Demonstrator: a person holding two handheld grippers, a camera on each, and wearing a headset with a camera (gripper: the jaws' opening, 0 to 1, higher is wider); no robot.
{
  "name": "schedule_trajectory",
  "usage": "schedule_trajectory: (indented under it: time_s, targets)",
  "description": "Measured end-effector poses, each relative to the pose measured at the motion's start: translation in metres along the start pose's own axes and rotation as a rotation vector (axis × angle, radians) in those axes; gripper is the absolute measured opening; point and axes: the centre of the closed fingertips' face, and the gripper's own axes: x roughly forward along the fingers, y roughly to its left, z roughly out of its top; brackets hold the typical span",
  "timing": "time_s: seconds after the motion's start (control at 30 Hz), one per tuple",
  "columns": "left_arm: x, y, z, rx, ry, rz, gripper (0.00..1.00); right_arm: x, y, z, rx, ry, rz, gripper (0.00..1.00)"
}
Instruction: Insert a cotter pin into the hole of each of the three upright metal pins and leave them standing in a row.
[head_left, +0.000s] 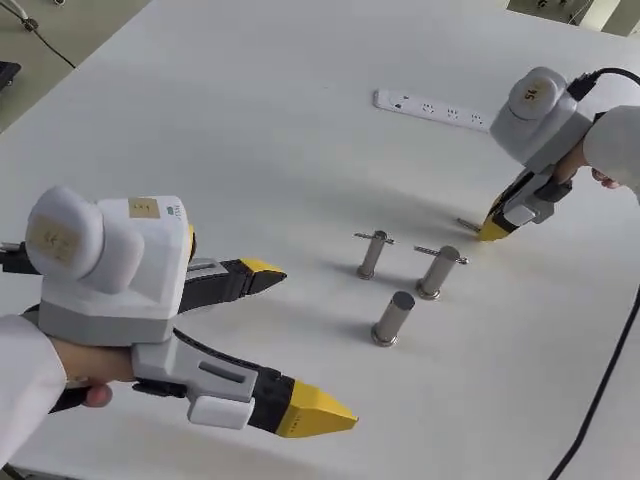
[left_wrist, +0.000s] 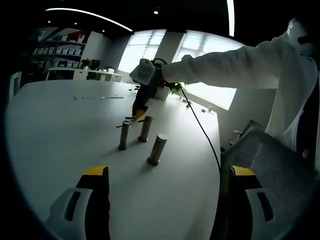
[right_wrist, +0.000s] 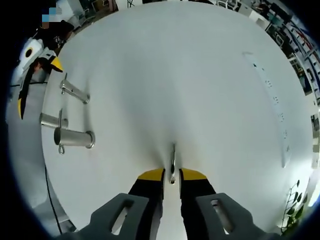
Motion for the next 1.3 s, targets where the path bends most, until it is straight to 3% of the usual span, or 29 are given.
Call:
schedule_trajectory:
  time_s: [0.27,0.3,0.47,0.73,1.0,1.17,1.3]
  targets:
    - [0.003,0.001,-0.003,-0.002,0.009,0.010,0.99,0.003,0.005,0.001,-0.067,0.069,-0.029,0.00]
    - [0.003,0.001,-0.002,-0.004,0.007,0.012,0.99,0.003,0.001,0.001,-0.049,0.064,-0.053,0.00]
    - [0.005,0.001,-0.002,-0.003,0.006,0.011,0.99,0.003,0.004,-0.001,0.039,0.037,-0.033,0.00]
    - [0.005,0.000,-0.003,-0.007,0.021,0.005,0.99,0.002,0.011,-0.001,-0.008,0.013,-0.057,0.00]
    - [-0.003,0.009,0.002,0.005,0.036,0.041,0.99,-0.013,0.025,0.010,-0.041,-0.098,-0.118,0.00]
    - [-0.006,0.016,0.009,0.017,0.046,0.068,0.99,-0.045,0.035,0.017,-0.078,-0.198,-0.171,0.00]
    - [-0.006,0.018,0.014,0.038,0.051,0.082,0.93,-0.070,0.039,0.020,-0.101,-0.275,-0.226,0.00]
